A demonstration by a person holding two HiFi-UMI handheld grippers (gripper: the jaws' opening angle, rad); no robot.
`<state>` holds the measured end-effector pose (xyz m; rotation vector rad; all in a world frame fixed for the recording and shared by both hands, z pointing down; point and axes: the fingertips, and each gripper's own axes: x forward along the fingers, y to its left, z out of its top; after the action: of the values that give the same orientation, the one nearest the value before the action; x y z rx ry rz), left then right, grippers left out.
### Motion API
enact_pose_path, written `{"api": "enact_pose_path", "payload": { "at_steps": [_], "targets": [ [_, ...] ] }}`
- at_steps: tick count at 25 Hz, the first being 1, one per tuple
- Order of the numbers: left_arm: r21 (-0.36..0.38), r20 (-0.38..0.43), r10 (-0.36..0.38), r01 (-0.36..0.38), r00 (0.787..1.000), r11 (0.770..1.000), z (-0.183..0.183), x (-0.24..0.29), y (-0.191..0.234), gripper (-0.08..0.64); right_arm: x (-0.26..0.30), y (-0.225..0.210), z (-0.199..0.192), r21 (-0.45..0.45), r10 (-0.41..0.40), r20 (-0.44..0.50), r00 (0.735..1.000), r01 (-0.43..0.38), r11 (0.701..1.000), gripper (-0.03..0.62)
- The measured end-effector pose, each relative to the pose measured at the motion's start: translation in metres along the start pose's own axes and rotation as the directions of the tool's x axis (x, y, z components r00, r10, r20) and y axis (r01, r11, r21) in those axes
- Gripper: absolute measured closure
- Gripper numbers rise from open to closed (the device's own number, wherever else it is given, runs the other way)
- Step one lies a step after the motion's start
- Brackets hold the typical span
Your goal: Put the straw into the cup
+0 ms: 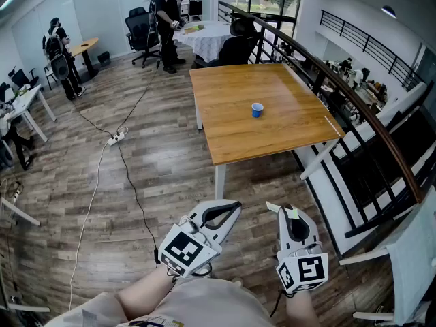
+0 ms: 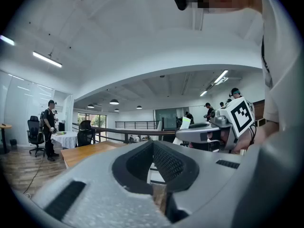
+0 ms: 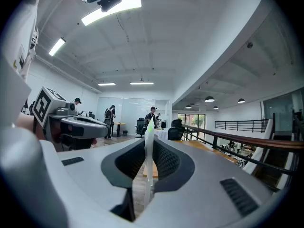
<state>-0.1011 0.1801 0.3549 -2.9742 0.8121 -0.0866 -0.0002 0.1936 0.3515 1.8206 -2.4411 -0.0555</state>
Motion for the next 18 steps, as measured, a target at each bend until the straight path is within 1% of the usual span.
{"api": "enact_pose_path", "payload": {
  "at_steps": [3, 10, 13, 18],
  "targets": [
    [0.002, 0.009, -0.025, 0.025, 1.0, 1.0, 0.003, 0.0, -0.002, 0.546, 0.001, 0.001, 0.006, 0.014, -0.008, 0.025, 1.0, 0.008, 1.0, 0.538],
    [-0.002, 0.002, -0.026, 0.026, 1.0, 1.0, 0.003, 0.003, -0.002, 0.546, -0.002, -0.005, 0.01, 0.066, -0.031, 0.066, 0.997, 0.026, 0.997, 0.538],
    [-0.003, -0.01, -0.024, 0.024, 1.0, 1.0, -0.002, 0.004, 0.0, 0.546, -0.002, -0.005, 0.007, 0.061, -0.032, 0.057, 0.998, 0.029, 0.998, 0.538],
    [0.025, -0.025, -0.004, 0.005, 1.0, 1.0, -0.008, 0.01, -0.006, 0.546, -0.008, -0.011, -0.002, 0.069, -0.025, 0.036, 0.999, 0.023, 0.997, 0.538]
  ]
}}
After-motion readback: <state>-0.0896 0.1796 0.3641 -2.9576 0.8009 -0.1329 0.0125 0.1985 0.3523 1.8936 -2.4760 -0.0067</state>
